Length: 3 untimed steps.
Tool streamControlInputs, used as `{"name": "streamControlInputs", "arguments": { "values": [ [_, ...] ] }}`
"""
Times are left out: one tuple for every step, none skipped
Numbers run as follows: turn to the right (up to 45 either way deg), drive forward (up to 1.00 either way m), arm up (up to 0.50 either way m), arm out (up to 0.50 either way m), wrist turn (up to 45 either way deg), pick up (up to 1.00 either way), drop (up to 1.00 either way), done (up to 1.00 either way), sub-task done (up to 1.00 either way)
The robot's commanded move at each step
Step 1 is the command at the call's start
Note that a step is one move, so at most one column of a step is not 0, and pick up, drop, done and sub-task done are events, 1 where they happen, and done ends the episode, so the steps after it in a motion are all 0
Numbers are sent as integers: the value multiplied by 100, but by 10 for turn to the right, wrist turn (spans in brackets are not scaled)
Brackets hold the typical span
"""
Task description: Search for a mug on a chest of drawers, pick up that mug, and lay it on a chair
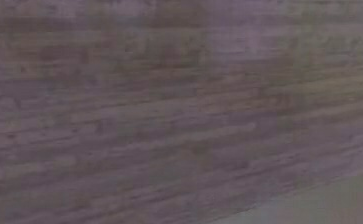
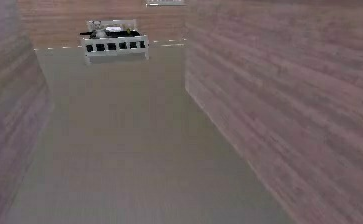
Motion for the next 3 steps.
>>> {"name": "streamControlInputs", "arguments": {
  "values": [
    [-450,0,0,0,0,0,0,0,0],
    [-450,0,0,0,0,0,0,0,0],
    [-450,0,0,0,0,0,0,0,0]
  ]
}}
